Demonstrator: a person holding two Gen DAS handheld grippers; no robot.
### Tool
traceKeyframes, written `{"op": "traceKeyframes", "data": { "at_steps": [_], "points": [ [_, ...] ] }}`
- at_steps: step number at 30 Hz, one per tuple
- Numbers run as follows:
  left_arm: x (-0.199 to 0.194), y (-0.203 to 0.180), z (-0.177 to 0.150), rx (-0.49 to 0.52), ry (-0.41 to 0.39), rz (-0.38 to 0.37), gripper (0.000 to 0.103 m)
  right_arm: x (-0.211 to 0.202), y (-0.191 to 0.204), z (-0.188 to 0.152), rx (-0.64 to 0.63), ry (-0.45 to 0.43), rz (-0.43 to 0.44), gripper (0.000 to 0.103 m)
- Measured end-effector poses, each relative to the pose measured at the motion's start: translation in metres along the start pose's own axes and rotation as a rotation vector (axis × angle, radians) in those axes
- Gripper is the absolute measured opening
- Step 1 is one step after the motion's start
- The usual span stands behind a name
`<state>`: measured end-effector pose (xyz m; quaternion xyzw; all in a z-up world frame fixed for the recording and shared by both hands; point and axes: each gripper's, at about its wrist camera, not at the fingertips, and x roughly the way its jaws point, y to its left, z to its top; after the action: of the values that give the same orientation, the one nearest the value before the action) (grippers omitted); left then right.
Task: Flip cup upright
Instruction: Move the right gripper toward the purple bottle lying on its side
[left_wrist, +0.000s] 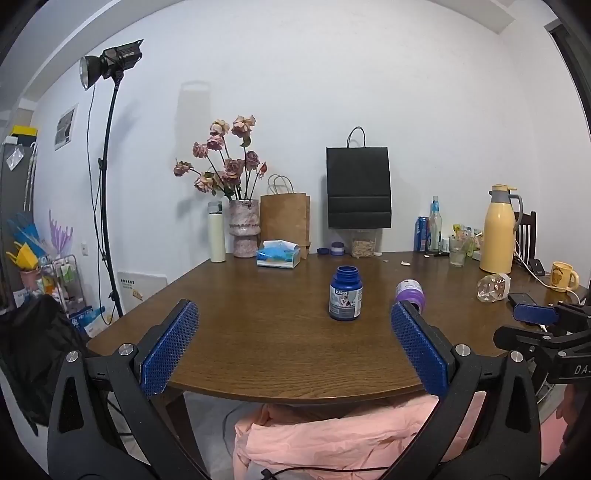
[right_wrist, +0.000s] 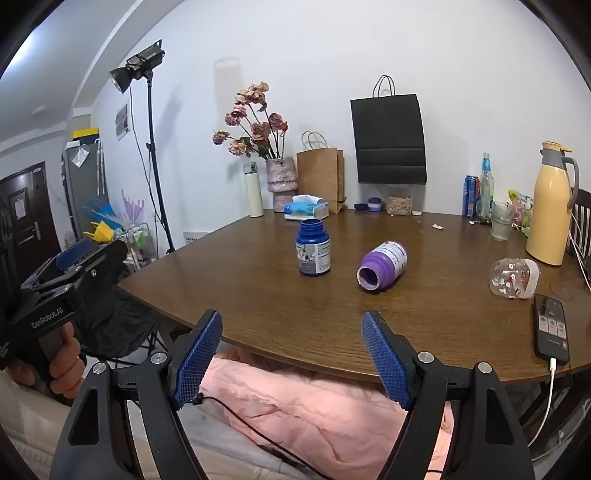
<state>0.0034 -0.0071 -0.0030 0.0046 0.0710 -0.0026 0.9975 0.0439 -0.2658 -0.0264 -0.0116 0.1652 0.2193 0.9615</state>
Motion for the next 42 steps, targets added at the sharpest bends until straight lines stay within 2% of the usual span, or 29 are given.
{"op": "traceKeyframes", "data": {
  "at_steps": [6,10,17,26,30,35,39,42],
  "points": [
    [0.008,-0.003,-0.003,-0.005,0.0,0.0,0.103,0.012,-0.008,0.001,-0.04,0.009,-0.017,0.083],
    [0.025,-0.011,0.005,0.013,0.002,0.025,0.103,0.025,-0.011,0.008,-0.061,-0.004,-0.02,0.083],
    [0.06,-0.033,0.007,0.019,0.03,0.05,0.103,0.06,-0.055,0.016,-0.031,0.008,-0.025,0.083],
    [0.11,-0.07,0.008,0.0,0.089,0.131,0.103,0.074,-0.111,0.027,-0.061,0.024,-0.035,0.083],
    [0.128,-0.084,0.007,0.0,0.122,0.179,0.103,0.082,-0.143,0.035,-0.101,0.033,-0.055,0.083],
    [0.15,-0.097,0.008,0.008,0.16,0.233,0.103,0.09,-0.181,0.038,-0.238,0.056,-0.098,0.083],
    [0.161,-0.104,0.01,0.022,0.161,0.271,0.103,0.097,-0.22,0.039,-0.237,0.083,-0.084,0.083],
    [0.166,-0.104,0.013,0.018,0.156,0.295,0.103,0.1,-0.23,0.041,-0.214,0.083,-0.067,0.083]
  ]
}}
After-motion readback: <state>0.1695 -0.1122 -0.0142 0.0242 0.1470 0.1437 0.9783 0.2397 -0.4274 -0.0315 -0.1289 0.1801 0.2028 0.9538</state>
